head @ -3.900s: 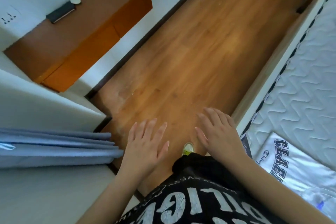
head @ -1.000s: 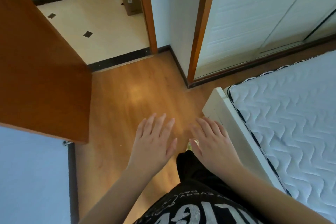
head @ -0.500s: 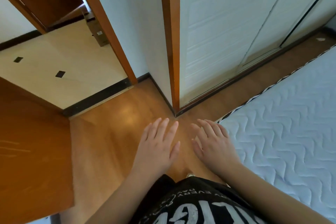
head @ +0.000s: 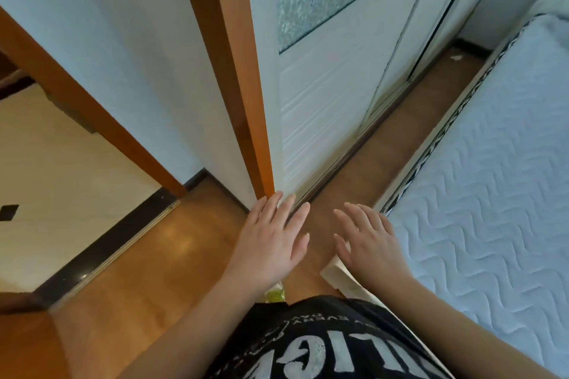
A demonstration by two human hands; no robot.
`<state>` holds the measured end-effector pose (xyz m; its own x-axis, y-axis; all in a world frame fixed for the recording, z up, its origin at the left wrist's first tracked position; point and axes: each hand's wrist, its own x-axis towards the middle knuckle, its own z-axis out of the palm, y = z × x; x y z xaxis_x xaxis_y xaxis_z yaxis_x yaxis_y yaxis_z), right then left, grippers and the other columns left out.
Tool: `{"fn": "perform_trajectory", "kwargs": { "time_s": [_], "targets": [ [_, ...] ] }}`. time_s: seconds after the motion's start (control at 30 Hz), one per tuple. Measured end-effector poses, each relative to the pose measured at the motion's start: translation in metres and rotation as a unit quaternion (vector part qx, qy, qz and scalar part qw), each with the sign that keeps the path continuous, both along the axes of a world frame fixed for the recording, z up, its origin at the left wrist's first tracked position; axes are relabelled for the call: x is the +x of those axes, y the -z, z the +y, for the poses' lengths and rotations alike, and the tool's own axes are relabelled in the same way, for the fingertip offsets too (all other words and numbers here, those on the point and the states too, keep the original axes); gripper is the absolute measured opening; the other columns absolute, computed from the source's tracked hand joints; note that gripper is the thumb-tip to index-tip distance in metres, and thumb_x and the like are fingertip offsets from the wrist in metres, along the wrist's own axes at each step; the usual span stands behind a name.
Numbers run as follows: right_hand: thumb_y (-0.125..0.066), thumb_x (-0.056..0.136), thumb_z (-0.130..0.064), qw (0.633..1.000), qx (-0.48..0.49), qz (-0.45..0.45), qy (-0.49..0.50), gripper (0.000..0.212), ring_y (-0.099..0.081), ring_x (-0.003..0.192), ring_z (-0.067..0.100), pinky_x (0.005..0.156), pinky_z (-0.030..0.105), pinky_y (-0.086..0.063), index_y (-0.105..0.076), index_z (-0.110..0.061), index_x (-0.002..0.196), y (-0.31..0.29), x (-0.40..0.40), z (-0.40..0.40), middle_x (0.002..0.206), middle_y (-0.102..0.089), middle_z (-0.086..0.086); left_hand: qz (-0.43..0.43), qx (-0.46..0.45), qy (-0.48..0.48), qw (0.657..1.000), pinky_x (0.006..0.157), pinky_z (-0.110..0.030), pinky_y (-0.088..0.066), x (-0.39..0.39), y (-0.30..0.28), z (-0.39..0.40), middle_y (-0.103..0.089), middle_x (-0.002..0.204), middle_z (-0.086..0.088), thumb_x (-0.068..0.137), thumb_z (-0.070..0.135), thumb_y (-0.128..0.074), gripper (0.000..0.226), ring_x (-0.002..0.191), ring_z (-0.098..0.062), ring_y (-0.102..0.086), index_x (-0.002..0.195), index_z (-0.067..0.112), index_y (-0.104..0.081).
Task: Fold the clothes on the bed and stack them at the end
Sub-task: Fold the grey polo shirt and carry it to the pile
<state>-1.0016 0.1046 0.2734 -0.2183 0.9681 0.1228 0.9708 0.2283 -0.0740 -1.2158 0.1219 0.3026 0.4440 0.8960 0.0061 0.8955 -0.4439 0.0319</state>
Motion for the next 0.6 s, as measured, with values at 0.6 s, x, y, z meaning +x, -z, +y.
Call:
{"fn": "perform_trajectory", "kwargs": {
  "time_s": [0.6],
  "targets": [
    [-0.038,0.096,-0.039,0.972,-0.009,0.002,0.234,0.048,-0.045,0.133,0.027,0.11,0.042,-0.033,-0.056,-0.016,0.135,-0.012,0.036,0.119,0.142,-0.051,0.007,-0.008,-0.02,0.148,0.989,0.117,-0.049,-0.03,0.078,-0.016,0.192,-0.043,0.151,-0.008,0.102,0.045,-0.036,0.052,0.143,-0.03,-0.035,0.149,0.021,-0.04]
  ]
}}
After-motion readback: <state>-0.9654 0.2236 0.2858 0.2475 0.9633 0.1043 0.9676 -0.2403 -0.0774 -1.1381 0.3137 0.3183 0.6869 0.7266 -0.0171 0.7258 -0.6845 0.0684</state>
